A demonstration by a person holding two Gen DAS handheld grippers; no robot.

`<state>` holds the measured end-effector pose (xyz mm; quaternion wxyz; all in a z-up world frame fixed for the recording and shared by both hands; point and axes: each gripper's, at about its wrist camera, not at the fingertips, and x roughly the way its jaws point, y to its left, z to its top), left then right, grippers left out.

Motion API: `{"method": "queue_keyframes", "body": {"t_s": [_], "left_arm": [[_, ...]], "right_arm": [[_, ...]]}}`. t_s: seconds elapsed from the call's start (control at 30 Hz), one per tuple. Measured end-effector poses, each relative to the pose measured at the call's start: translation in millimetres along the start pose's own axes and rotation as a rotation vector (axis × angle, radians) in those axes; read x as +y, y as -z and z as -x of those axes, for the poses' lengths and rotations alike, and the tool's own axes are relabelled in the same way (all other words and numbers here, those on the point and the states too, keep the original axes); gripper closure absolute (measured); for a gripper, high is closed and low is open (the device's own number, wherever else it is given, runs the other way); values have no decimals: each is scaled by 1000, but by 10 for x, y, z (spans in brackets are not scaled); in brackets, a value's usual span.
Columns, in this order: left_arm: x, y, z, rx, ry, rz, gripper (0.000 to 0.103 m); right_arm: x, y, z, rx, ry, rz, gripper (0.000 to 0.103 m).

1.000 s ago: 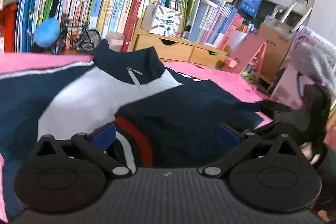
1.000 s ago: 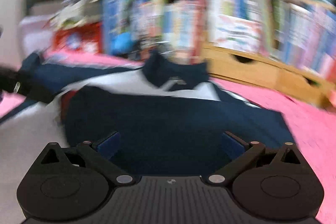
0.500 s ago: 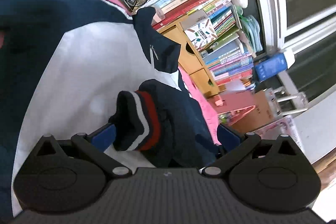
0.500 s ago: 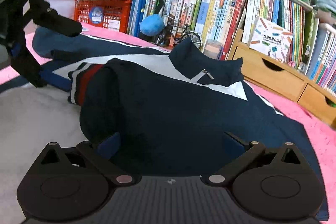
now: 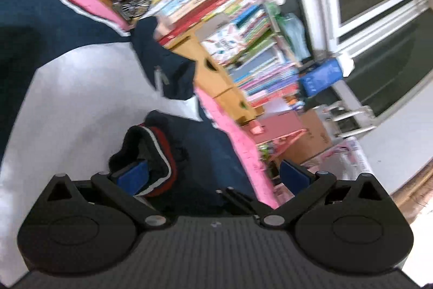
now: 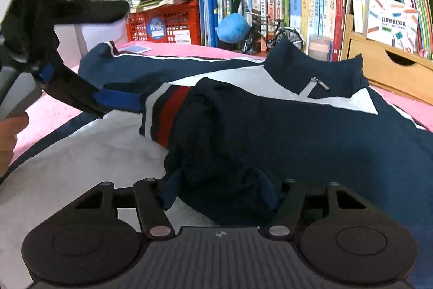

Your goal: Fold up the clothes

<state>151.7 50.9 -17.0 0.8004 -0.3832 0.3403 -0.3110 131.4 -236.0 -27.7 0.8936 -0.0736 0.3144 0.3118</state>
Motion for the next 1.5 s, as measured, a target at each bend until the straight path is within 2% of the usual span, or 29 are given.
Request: {"method": "queue_keyframes", "body": {"t_s": [0.2, 0.27, 0.3, 0.33, 0.4, 0.47, 0.53, 0.6, 0.63, 0.67, 0.7, 0.73, 0.9, 0.97, 1.1, 1.17, 1.2, 1.23, 1.33, 1.43, 1.5], "left_arm": [[46, -111, -274, 20, -104, -45, 0], [31, -117, -313, 31, -48, -51, 0], [19, -120, -367, 65, -4, -56, 0], [2, -114, -443, 106, 9, -67, 0], [-39, -56, -568, 118, -89, -102, 0], [-74, 0, -597, 39, -123, -146, 0], [-50, 44, -605, -53, -143, -119, 0], [-41, 24, -621, -60, -154, -130, 0], [-72, -16, -636, -37, -179, -167, 12], [-102, -60, -633, -40, -240, -206, 47], [-132, -105, -627, -47, -305, -245, 67], [-105, -207, -594, -62, -321, -245, 77], [36, -727, -442, -159, -374, -241, 81], [57, -822, -453, -164, -394, -249, 81], [99, -821, -539, -118, -469, -313, 81], [170, -797, -599, -84, -518, -328, 76], [223, -785, -629, -68, -542, -331, 76], [249, -784, -661, -66, -556, -345, 75], [231, -697, -694, -68, -577, -438, 73], [182, -607, -756, -75, -610, -536, 71], [151, -582, -758, -75, -623, -560, 68]], "right_arm": [[30, -1, -9, 3, 11, 17, 40], [23, -1, -12, 4, 10, 13, 39], [26, 0, -12, 4, 11, 14, 38], [30, 0, -12, 4, 12, 16, 37], [37, 1, -13, 4, 13, 18, 37], [44, 1, -12, 5, 15, 21, 35], [55, -3, 8, 4, 36, 20, 22], [48, -12, 100, -11, 72, 24, 19], [37, -16, 158, -23, 88, 26, 18], [19, -18, 215, -34, 105, 27, 16], [-50, -12, 256, -40, 133, 17, 11], [-119, -5, 298, -46, 161, 8, 8], [-466, 28, 505, -76, 303, -38, 7], [-605, 42, 588, -88, 360, -56, 6], [-874, 77, 699, -113, 448, -107, 6], [-1022, 91, 677, -121, 417, -174, 16], [-1090, 86, 621, -94, 398, -203, 41], [-1157, 84, 563, -65, 381, -232, 62], [-1286, 163, 372, 21, 389, -273, 68], [-1249, 221, 325, -5, 423, -231, 68], [-1240, 219, 313, -7, 429, -228, 66]]}}
